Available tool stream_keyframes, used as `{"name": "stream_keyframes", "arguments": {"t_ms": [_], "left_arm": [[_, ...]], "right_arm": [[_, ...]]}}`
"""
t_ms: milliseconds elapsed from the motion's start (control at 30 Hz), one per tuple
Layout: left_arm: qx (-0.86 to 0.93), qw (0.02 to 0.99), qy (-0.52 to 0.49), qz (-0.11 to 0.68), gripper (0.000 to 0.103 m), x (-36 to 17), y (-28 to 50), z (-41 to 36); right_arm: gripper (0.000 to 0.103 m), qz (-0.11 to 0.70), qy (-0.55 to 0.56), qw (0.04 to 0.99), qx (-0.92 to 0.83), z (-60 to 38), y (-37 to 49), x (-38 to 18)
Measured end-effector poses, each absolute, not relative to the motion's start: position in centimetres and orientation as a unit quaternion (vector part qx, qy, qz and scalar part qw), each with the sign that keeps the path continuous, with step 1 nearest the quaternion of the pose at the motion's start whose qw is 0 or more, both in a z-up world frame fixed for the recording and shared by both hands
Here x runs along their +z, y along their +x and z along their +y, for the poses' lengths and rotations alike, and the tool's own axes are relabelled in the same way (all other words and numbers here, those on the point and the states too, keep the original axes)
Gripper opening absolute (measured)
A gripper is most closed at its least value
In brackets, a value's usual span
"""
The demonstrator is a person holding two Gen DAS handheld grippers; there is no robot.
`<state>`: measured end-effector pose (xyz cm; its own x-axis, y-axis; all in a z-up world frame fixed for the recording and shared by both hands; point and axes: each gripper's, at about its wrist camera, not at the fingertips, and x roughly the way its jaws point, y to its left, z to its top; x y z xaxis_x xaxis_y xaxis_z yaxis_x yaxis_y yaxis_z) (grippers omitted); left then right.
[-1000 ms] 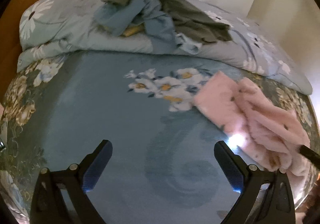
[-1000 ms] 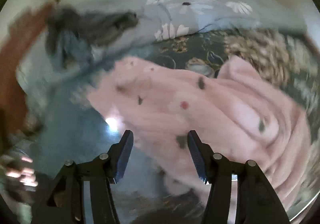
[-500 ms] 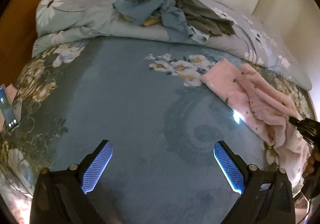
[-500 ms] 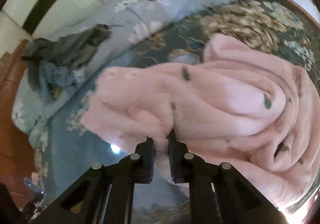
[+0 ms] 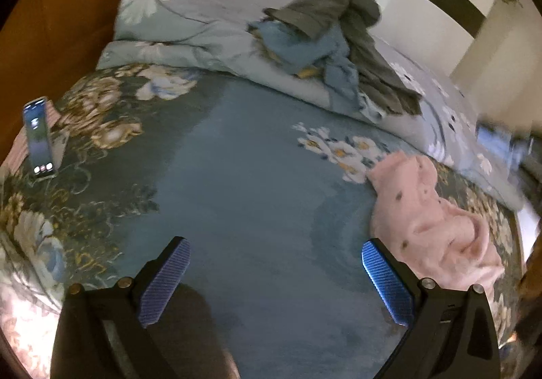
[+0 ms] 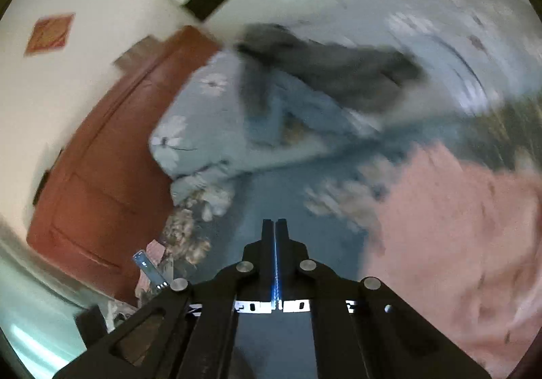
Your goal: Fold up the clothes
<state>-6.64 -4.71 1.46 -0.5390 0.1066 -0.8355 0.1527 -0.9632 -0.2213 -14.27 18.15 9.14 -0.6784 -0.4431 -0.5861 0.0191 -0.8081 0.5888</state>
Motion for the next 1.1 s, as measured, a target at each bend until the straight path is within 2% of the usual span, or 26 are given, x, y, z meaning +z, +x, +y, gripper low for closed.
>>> {"name": "stream_keyframes", "arguments": {"t_ms": [133,267,500,567,767,800,833,867,933,1100], "left_arm": [[-0.869,0.030,0.471,0.149,0.103,1.9,-5.7,-6.5],[-0.866,0.037,0.475,0.153,0.103,1.4,-5.4,-7.2],[-0.846,-0.010,0.506,0.170,0.103,-0.4,-8.1,-3.9],[-0.837,-0.027,0.516,0.177,0.103,-1.0,-9.6,-2.1],[-0.822,-0.069,0.543,0.160,0.103,-2.3,-17.0,4.3],[-0.820,-0.073,0.547,0.153,0.103,-2.6,-18.3,5.3],[-0.816,-0.083,0.554,0.144,0.103,-3.1,-19.7,6.6],[-0.813,-0.086,0.560,0.133,0.103,-3.7,-20.7,7.7],[-0.807,-0.092,0.572,0.111,0.103,-5.0,-22.8,9.9],[-0.782,-0.088,0.613,0.073,0.101,-9.0,-25.9,13.4]], "right_arm": [[0.001,-0.245,0.371,0.178,-0.878,14.2,-15.8,11.6],[0.001,-0.229,0.398,0.154,-0.875,14.8,-15.0,9.2],[0.002,-0.264,0.432,0.003,-0.862,27.4,-11.0,3.4],[0.002,-0.281,0.438,-0.055,-0.852,32.0,-9.4,1.9],[0.002,-0.306,0.451,-0.145,-0.826,41.2,-7.4,-1.2],[0.003,-0.310,0.452,-0.151,-0.822,42.3,-7.5,-1.7],[0.010,-0.318,0.452,-0.154,-0.819,43.2,-7.4,-2.1],[0.026,-0.328,0.455,-0.155,-0.813,44.2,-7.5,-2.9],[0.046,-0.342,0.461,-0.156,-0.804,45.3,-8.1,-4.2],[0.046,-0.351,0.491,-0.145,-0.784,46.1,-10.1,-7.9]]}}
